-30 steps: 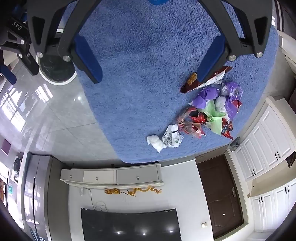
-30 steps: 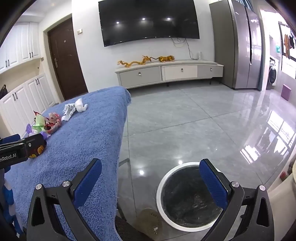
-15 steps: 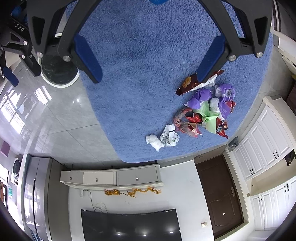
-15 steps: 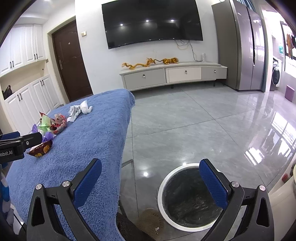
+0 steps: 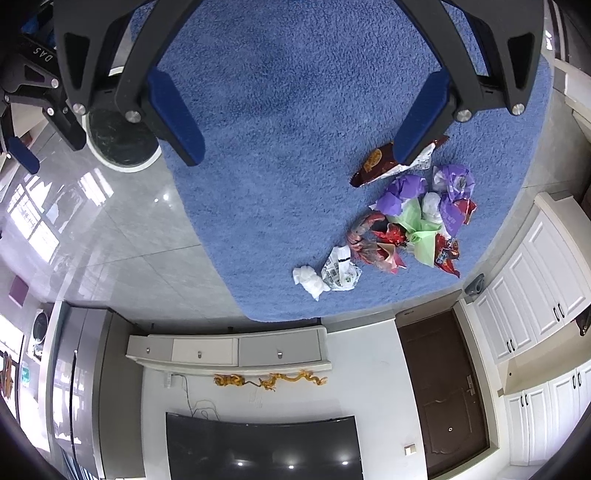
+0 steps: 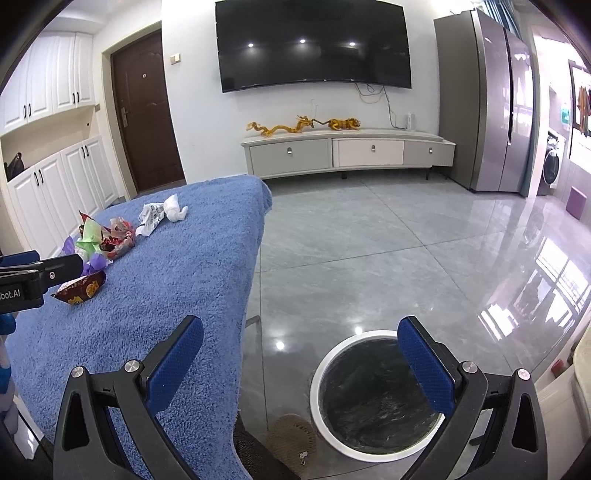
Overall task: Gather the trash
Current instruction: 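Move both tools from the trash bin toward the wrapper pile on the rug, then grasp the purple plastic bag with the left tool while the right tool grasps a brown wrapper, then carry both items to the trash bin and open both tools to drop them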
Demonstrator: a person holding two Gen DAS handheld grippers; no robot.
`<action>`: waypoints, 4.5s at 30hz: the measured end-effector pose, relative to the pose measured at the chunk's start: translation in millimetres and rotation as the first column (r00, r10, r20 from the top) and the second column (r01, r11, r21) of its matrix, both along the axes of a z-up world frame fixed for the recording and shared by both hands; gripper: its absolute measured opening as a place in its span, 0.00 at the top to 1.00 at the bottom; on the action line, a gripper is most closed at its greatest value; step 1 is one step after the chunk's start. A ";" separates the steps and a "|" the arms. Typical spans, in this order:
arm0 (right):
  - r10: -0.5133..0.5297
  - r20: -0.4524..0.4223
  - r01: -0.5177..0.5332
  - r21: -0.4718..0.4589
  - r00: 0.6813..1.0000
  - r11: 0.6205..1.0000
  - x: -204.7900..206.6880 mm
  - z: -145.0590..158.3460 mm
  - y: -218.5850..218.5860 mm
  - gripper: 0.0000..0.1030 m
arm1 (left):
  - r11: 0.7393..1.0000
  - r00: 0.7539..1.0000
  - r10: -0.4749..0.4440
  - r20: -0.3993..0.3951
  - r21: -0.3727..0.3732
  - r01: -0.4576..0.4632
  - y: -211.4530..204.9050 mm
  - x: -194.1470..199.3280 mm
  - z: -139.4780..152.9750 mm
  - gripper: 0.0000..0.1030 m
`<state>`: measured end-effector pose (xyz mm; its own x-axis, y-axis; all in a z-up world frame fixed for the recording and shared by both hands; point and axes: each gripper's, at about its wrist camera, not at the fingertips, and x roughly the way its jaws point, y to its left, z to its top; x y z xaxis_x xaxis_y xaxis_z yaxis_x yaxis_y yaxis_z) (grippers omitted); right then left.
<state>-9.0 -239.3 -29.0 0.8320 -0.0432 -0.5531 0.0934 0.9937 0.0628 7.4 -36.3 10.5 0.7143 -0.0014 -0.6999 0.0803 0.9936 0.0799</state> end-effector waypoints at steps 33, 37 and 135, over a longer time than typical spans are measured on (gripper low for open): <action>0.261 -0.025 -0.260 0.038 0.965 0.965 53.2 47.9 107.7 0.14 | 0.974 0.977 0.214 0.022 -0.080 -0.212 218.3 38.5 18.3 0.04; 0.386 -0.058 -0.373 0.160 0.920 0.914 81.0 42.1 139.7 0.26 | 0.966 0.973 0.228 -0.022 -0.120 -0.229 232.9 46.7 -0.7 0.10; -0.261 -0.308 0.363 0.344 0.915 0.866 6.2 -110.7 -175.1 0.56 | 0.773 0.724 -0.634 -0.271 -0.209 0.599 -221.6 59.7 -86.6 0.49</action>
<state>-2.8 -414.4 -139.7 0.6479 -0.0184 -0.7615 0.4568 0.8093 0.3692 67.1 -257.9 -76.2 0.2768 -0.4466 -0.8509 0.6805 0.7163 -0.1546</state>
